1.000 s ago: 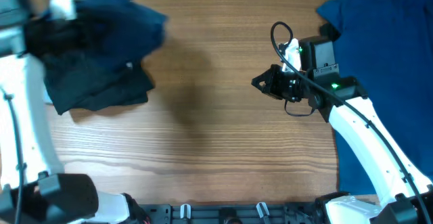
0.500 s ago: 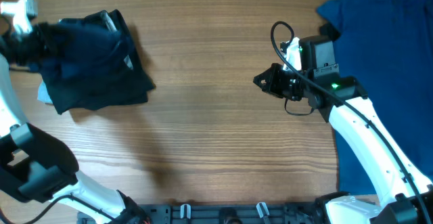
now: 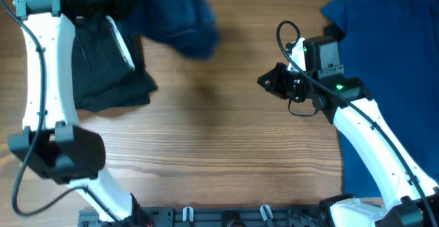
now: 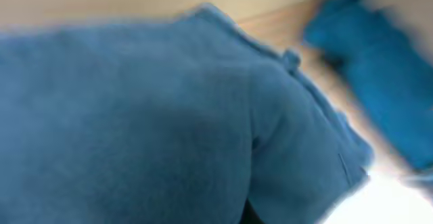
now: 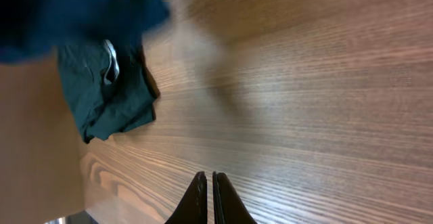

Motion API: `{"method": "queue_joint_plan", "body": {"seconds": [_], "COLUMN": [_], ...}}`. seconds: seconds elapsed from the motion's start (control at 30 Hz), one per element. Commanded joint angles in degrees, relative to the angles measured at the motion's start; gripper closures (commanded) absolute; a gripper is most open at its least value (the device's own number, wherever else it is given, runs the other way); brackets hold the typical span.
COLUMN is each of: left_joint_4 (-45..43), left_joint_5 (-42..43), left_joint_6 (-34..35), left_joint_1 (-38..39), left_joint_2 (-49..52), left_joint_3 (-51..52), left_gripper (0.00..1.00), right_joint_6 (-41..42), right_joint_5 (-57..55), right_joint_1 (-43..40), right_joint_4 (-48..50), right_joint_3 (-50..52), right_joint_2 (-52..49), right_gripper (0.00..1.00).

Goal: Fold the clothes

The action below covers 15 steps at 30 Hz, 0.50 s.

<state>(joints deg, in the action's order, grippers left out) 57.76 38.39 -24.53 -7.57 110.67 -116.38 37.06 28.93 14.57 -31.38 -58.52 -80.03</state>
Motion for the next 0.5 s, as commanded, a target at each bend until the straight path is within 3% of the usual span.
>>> {"method": "queue_joint_plan", "body": {"seconds": [0.0,0.13,0.33,0.47], "left_joint_4": [1.4,7.5,10.2,14.7], "left_joint_5": [-24.2,-30.7,-29.4,-26.9], "left_joint_6": [-2.8,1.3,12.1,16.3], "left_joint_1": [-7.0,-12.8,-21.6,-25.5], "left_joint_2": [9.3,15.5,16.7,16.5], "left_joint_3": [-0.6,-0.6,-0.6,-0.6], "left_gripper": [0.89,0.88,0.82,0.89], "right_joint_6": [1.4,2.2,2.4,2.6], "right_joint_5": [1.8,1.7,1.5,1.5], "right_joint_1": [0.1,0.1,0.1,0.1], "right_joint_4": [-0.8,-0.8,-0.4,-0.4], "right_joint_3": [0.0,0.0,0.0,0.0], "right_joint_2": [0.3,0.3,0.3,0.3], "right_gripper": [0.96,0.96,0.96,0.95]}}
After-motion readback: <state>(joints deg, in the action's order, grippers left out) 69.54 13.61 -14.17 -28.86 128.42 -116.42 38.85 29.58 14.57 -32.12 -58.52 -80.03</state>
